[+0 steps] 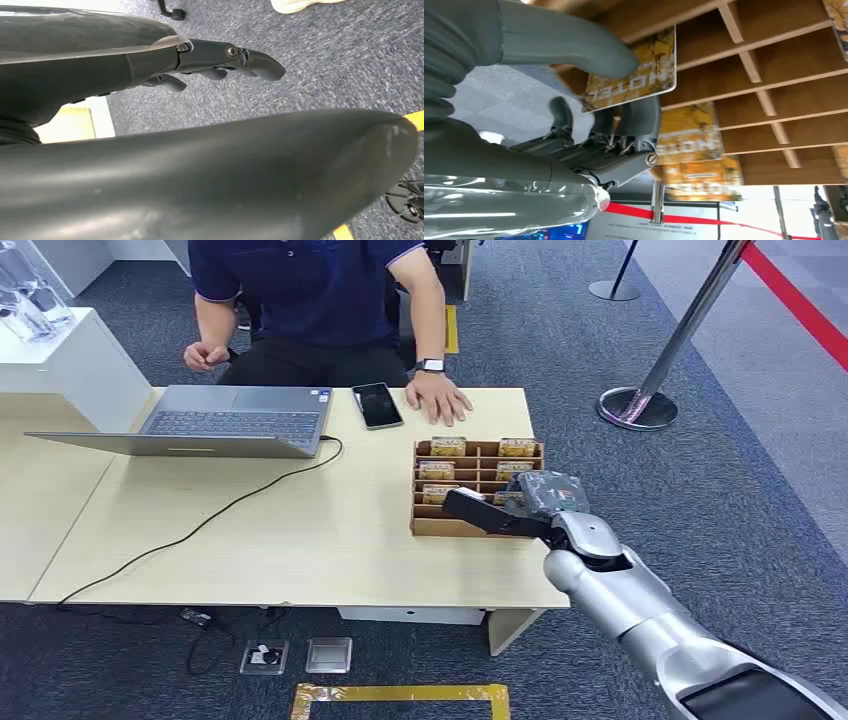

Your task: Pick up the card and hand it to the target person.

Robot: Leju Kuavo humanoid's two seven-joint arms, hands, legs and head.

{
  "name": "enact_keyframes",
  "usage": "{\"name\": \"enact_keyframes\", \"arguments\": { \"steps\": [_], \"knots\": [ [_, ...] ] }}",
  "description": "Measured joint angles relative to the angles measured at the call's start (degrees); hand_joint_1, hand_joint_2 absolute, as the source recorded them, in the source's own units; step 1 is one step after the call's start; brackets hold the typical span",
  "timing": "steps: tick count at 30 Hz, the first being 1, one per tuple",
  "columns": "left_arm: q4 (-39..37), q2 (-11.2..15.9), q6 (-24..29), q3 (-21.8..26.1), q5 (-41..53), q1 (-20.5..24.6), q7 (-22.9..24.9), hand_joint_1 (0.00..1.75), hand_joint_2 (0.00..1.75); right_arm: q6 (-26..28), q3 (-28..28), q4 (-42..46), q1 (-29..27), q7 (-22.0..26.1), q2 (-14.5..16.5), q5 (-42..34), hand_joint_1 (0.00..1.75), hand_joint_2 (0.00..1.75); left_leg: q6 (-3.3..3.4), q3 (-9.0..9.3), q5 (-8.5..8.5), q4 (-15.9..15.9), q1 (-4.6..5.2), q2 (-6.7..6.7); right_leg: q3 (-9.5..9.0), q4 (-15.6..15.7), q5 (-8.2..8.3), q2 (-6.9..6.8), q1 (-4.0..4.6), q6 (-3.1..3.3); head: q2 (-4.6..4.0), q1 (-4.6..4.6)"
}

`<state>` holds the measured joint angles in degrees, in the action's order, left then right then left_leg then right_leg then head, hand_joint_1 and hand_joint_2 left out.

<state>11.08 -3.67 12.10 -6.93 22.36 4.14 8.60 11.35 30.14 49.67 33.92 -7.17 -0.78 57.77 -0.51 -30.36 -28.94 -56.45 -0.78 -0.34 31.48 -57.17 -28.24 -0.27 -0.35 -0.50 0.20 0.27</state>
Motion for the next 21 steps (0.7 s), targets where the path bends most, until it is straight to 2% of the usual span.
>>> {"name": "enact_keyframes", "arguments": {
  "steps": [11, 21],
  "knots": [
    [0.0, 0.0, 0.0, 0.0, 0.0, 0.0, -0.1, 0.00, 0.00, 0.7, -0.4, -0.3, 0.1, 0.8, 0.6, 0.1, 1.75, 1.75, 0.00, 0.02, 0.01, 0.0, 0.00, 0.00, -0.02, 0.0, 0.00, 0.00, 0.00, 0.00, 0.00, -0.02],
    [0.0, 0.0, -0.6, 0.0, 0.9, 0.1, -0.3, 0.00, 0.00, 4.0, -2.7, -0.7, 0.1, 1.4, 0.6, -0.8, 1.75, 1.75, 0.00, 0.00, 0.01, 0.0, 0.00, 0.00, 0.00, 0.0, 0.01, 0.00, 0.00, 0.00, 0.00, -0.04]
  ]
}}
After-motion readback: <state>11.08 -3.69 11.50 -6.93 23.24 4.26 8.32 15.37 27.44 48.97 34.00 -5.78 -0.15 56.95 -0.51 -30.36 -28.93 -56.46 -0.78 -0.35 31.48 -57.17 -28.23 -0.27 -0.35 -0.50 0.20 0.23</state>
